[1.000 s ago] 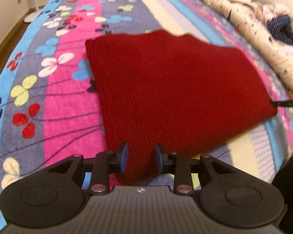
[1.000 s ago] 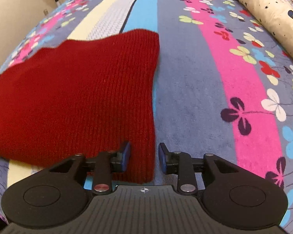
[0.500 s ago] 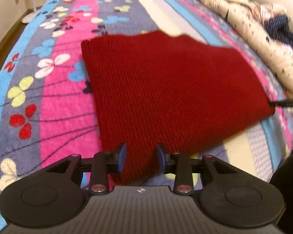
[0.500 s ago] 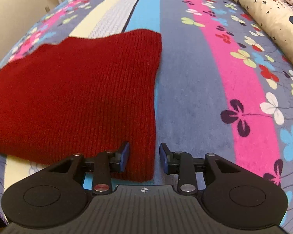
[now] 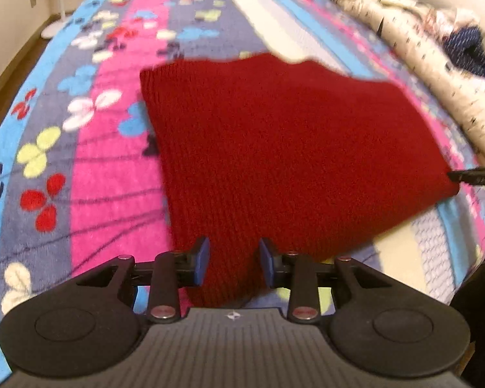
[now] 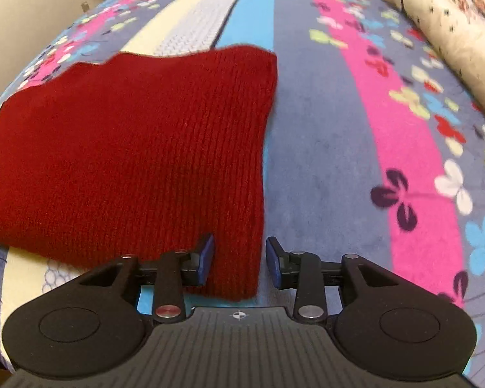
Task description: Fold small clothes
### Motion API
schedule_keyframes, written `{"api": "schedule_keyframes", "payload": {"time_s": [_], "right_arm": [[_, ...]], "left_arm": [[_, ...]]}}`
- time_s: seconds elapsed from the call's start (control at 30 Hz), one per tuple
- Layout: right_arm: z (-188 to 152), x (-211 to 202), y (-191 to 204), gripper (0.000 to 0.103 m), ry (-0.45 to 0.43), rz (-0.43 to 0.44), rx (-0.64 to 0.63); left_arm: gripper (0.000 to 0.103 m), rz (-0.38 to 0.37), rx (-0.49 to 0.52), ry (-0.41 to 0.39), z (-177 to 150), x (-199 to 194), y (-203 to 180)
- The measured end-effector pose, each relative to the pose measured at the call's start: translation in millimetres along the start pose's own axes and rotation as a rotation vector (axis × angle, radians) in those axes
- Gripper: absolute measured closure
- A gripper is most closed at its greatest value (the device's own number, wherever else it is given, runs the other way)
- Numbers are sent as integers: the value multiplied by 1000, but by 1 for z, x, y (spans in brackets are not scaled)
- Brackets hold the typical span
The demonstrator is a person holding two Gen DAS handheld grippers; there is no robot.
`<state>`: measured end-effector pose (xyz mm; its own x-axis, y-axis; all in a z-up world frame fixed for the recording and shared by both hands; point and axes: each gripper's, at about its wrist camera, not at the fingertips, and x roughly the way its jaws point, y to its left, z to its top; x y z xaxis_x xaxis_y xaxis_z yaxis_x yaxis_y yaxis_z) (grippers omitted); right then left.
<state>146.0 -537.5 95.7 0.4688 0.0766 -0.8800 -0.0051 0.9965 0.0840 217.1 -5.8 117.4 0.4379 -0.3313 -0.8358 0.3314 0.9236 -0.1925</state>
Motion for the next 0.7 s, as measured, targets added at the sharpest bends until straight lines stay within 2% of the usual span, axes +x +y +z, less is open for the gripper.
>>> {"api": "schedule_keyframes", "payload": {"time_s": [0.07,0.2,0.33,0.47,0.6,0.63,0.7], "right_arm": [[1,-3,-3,66,-18,18,28],[-1,1,-4,65,2,4,31],[1,-7,-4,65,-39,15,31],[1,0,-6,64,-8,-12,36],[4,-9,-9,62,-70,-31,71],[5,-13,-10,62,-97,-31,82],[8,-22,-12,62,-158,-33,111]], "left_arm": [[65,-27,-14,-19,1,-3,1],[66,27,3,66,-3,10,1],[63,-39,-38,-9,0,-5,5],[63,16,-40,78,-3,10,6],[60,-11,-59,-41,2,-10,6],[56,-13,-78,-64,3,-14,8],[40,20,-114,-91,7,-18,12]]}}
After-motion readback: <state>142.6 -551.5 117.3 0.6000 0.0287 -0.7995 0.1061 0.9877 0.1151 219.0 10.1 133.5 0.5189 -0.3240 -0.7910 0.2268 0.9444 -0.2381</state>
